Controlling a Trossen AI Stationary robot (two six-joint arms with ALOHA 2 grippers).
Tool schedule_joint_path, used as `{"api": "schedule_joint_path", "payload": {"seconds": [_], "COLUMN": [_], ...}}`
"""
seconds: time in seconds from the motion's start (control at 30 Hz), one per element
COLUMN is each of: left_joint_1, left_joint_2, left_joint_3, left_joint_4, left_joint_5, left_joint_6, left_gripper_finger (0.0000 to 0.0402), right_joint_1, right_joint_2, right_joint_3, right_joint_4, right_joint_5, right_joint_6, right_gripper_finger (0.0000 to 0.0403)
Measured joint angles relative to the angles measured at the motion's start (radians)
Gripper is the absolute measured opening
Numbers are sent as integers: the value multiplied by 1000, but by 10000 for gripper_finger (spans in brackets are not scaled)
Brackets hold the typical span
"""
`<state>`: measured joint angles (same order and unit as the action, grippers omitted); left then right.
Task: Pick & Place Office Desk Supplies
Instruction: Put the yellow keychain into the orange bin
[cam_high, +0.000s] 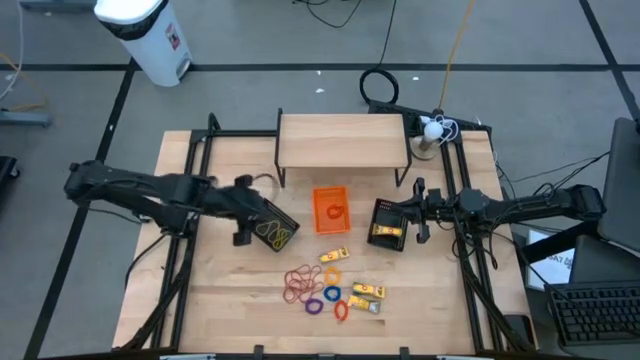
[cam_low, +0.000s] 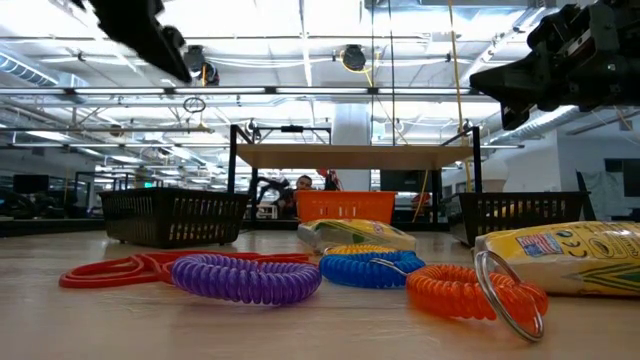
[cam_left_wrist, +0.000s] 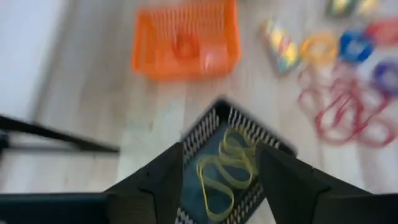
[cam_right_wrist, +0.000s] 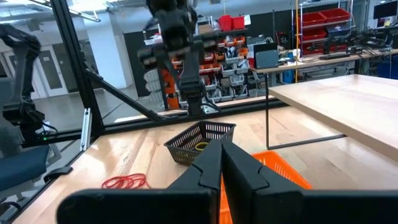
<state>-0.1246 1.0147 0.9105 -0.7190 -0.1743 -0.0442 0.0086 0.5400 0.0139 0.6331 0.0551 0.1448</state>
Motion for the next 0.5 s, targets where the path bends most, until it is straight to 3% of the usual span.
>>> {"api": "schedule_joint_path", "payload": {"seconds": [0.17, 0.3, 0.5], "left_joint_1": [29, 62, 5], "left_joint_2": [-290, -494, -712], "left_joint_3": [-204, -362, -476], "left_joint_4": [313, 440, 523], "left_joint_5": [139, 110, 14], "left_joint_6": [23, -101, -163], "left_gripper_finger": [108, 19, 8], "right_joint_1": [0, 0, 0], "right_joint_2": [0, 0, 0], "right_joint_3": [0, 0, 0], "right_joint_4": [1, -4, -9], "right_joint_5": [0, -4, -4], "right_joint_6": [7, 8, 26], "right_gripper_finger": [4, 4, 4]}}
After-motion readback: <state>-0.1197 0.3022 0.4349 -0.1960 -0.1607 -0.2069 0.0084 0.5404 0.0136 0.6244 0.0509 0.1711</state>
